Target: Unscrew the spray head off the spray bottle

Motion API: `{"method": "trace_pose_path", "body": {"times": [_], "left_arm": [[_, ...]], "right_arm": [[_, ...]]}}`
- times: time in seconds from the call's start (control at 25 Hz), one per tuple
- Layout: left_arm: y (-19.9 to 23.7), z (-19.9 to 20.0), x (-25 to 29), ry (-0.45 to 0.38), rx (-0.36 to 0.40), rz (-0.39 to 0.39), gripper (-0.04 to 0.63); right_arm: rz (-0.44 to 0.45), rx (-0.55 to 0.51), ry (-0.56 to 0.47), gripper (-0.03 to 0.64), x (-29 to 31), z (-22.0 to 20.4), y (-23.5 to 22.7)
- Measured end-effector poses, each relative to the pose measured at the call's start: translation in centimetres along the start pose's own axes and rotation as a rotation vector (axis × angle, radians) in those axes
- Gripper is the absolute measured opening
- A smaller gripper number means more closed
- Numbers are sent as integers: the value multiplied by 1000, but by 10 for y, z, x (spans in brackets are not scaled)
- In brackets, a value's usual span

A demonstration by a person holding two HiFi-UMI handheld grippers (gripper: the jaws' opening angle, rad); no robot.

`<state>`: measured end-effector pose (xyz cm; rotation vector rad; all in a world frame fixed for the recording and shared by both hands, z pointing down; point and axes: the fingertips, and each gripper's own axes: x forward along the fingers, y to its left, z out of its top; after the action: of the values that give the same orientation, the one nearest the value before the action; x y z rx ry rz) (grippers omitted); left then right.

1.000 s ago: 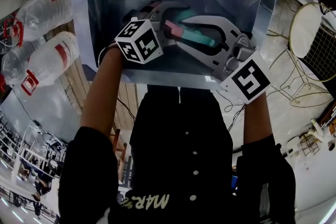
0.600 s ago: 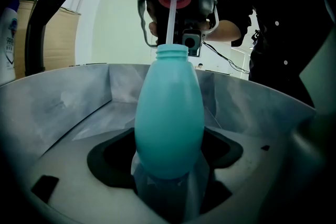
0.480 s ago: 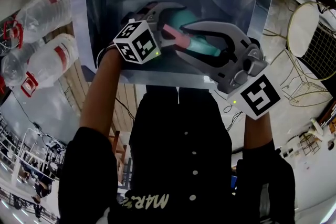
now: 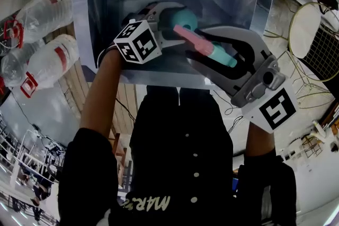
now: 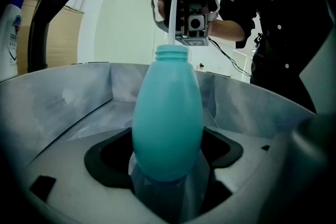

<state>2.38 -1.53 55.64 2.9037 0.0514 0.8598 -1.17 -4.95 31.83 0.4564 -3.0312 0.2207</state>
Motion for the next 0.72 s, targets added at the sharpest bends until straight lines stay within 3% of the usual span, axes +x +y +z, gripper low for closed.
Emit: {"method": "trace_pose_path", "body": {"times": [0.72], "left_arm": [[4,17,-17,-3,-2,85,394]], "right_arm": [[-62,-23,-24,141,-28,39,8]]}}
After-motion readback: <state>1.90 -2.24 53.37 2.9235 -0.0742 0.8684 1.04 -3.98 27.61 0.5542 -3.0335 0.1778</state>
